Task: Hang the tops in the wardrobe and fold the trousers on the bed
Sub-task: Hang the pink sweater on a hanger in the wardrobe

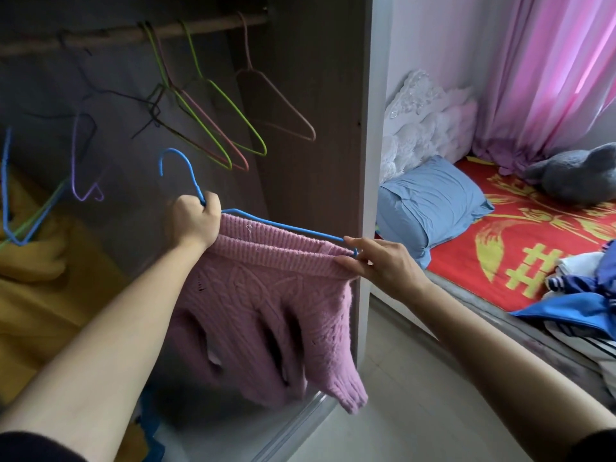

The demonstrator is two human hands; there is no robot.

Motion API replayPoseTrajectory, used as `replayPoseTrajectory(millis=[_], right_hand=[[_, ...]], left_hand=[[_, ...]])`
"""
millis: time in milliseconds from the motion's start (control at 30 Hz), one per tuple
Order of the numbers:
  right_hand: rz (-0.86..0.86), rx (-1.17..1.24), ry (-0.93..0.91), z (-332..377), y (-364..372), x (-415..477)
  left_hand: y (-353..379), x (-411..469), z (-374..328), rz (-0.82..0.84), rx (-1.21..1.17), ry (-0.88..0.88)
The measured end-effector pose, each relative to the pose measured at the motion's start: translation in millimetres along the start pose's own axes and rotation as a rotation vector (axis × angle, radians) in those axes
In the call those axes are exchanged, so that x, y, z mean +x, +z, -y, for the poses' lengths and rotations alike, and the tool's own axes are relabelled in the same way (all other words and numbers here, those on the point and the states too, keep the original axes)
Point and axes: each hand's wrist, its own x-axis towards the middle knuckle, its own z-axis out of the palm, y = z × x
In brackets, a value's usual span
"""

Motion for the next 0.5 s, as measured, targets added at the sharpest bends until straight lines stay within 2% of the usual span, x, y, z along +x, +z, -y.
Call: replayPoseTrajectory(millis=[100, 267, 433, 500], right_hand=[[0.009, -0.071, 0.016, -2.2, -7.2, 6.6], [0.058, -0.015, -0.046, 2.7, -20.2, 5.5], [0.221, 0.176, 0.165, 16.2, -28.6, 4.4], [0.278, 0.219, 0.170, 16.3, -31.2, 8.8]], left_hand=[[4.0, 1.2, -5.5, 0.013, -0.012, 0.024], [4.9, 8.5, -9.2, 0.051, -0.058, -0.021], [7.1, 11.4, -3.9, 0.037, -0.173, -0.102], [6.9, 11.3, -0.8, 0.051, -0.160, -0.097]])
